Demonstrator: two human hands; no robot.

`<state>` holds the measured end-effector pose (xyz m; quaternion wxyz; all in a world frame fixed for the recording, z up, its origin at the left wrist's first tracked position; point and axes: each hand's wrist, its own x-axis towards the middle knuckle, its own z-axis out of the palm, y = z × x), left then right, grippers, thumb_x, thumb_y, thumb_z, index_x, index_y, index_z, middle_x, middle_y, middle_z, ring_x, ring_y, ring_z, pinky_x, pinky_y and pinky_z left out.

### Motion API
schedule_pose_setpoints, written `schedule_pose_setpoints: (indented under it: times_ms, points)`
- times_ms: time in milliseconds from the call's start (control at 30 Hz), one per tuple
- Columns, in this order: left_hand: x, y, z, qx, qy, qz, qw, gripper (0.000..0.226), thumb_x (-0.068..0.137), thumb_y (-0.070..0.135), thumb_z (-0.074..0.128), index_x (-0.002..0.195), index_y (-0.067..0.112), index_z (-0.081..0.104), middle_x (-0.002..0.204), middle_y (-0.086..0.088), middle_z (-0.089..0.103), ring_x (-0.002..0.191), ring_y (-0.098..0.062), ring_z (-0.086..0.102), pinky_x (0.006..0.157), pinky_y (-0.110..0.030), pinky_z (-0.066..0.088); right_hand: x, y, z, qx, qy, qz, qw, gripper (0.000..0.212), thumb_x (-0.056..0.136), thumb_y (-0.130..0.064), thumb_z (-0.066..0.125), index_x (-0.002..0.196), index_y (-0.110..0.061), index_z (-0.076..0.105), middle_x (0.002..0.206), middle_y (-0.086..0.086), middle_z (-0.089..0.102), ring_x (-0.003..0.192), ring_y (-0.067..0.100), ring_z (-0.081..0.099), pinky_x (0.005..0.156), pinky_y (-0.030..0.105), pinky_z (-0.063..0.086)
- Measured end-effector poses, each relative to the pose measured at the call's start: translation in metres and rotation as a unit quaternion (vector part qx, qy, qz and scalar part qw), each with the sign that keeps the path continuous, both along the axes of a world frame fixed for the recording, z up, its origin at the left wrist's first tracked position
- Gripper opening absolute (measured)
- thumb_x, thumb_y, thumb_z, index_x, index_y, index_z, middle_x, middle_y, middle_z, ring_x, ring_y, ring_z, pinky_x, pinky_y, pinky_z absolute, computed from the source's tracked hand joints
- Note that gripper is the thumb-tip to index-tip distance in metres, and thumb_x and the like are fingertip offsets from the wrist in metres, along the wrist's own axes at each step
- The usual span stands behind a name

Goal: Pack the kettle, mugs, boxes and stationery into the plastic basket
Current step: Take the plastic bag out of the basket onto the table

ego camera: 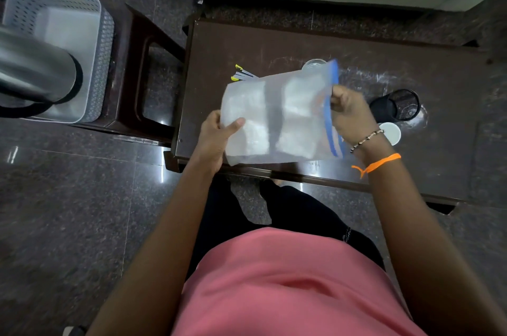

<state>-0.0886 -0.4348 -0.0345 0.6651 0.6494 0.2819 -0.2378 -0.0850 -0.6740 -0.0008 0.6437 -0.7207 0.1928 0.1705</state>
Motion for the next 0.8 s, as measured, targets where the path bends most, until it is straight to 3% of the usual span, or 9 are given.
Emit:
schedule_pose_setpoints:
  times_ms: [67,133,267,333,467,567,633,700,800]
  points:
    - [-0.001,0.005,-0.002,0.034,0.006,0.031,0.999,0.041,0.083,0.015,0.068,0.115,0.013,0.043,0.104,0.004,0.059,0.091,-0.014,0.062,0.063,-0.025,0.054,0.002,-0.01,0.007,-0.028,-0.025,-0.046,0.998,0.037,0.082,0.015,0.05,0.077,-0.021,0.06,0.078,-0.005,0.061,0.064,-0.006,0.054,0.065,0.015,0.042]
    - [-0.003,0.008,-0.003,0.05,-0.01,0.05,0.997,0.045,0.084,0.013,0.067,0.116,0.019,0.036,0.105,0.007,0.054,0.092,-0.012,0.059,0.062,-0.024,0.053,-0.003,-0.026,0.013,-0.024,-0.065,-0.081,0.994,0.031,0.081,0.01,0.058,0.086,-0.021,0.062,0.09,0.003,0.064,0.075,0.005,0.055,0.069,0.02,0.044]
    - [-0.006,0.006,0.001,0.065,-0.057,0.032,0.996,0.061,0.084,0.005,0.063,0.127,0.028,0.027,0.124,-0.004,0.05,0.103,-0.019,0.059,0.072,-0.035,0.057,0.0,-0.05,0.025,-0.022,-0.112,-0.085,0.99,0.054,0.07,0.015,0.065,0.103,-0.027,0.055,0.117,0.018,0.057,0.094,0.022,0.057,0.06,0.014,0.053]
    - [-0.006,-0.001,0.008,0.088,-0.091,-0.009,0.992,0.068,0.085,0.002,0.06,0.134,0.034,0.024,0.133,-0.007,0.046,0.112,-0.024,0.056,0.084,-0.043,0.056,0.002,-0.05,0.034,-0.004,-0.125,-0.053,0.991,0.06,0.068,0.02,0.062,0.107,-0.025,0.052,0.114,0.013,0.058,0.095,0.013,0.058,0.064,0.011,0.053]
    - [0.002,-0.022,0.024,0.155,-0.191,-0.138,0.959,0.06,0.084,-0.001,0.054,0.135,0.026,0.04,0.133,0.013,0.044,0.122,-0.013,0.045,0.104,-0.036,0.042,0.0,-0.028,0.043,-0.022,-0.085,0.029,0.996,0.051,0.073,0.015,0.064,0.11,-0.019,0.057,0.102,0.002,0.06,0.084,0.0,0.056,0.074,0.012,0.049]
    - [0.007,-0.036,0.034,0.172,-0.211,-0.175,0.946,0.033,0.087,0.001,0.053,0.11,0.022,0.064,0.118,0.009,0.056,0.115,-0.008,0.052,0.097,-0.021,0.042,-0.003,-0.01,0.041,-0.06,-0.065,0.084,0.993,0.032,0.079,0.001,0.067,0.107,-0.011,0.063,0.095,0.004,0.062,0.077,0.002,0.053,0.07,0.008,0.043]
    - [0.008,-0.044,0.039,0.187,-0.217,-0.185,0.94,0.025,0.088,0.003,0.054,0.094,0.022,0.07,0.108,0.008,0.058,0.1,0.012,0.051,0.087,-0.011,0.041,-0.005,-0.001,0.035,-0.107,-0.062,0.083,0.989,0.016,0.082,-0.008,0.066,0.096,-0.001,0.069,0.081,-0.001,0.059,0.074,0.005,0.048,0.065,0.007,0.037]
    - [0.008,-0.05,0.044,0.178,-0.21,-0.191,0.942,0.019,0.09,0.012,0.056,0.088,0.025,0.07,0.101,0.016,0.055,0.091,0.02,0.049,0.086,-0.015,0.043,-0.007,0.004,0.029,-0.158,-0.053,0.066,0.984,0.022,0.082,-0.017,0.068,0.084,0.005,0.069,0.071,-0.009,0.042,0.078,0.01,0.041,0.064,0.008,0.033]
    - [0.009,-0.056,0.047,0.158,-0.198,-0.212,0.944,0.011,0.087,0.029,0.062,0.09,0.025,0.071,0.105,0.012,0.057,0.097,0.008,0.053,0.09,-0.021,0.044,-0.005,0.01,0.024,-0.194,-0.032,0.069,0.978,0.021,0.074,-0.026,0.075,0.082,-0.007,0.071,0.089,-0.002,0.037,0.097,0.016,0.041,0.084,0.022,0.037]
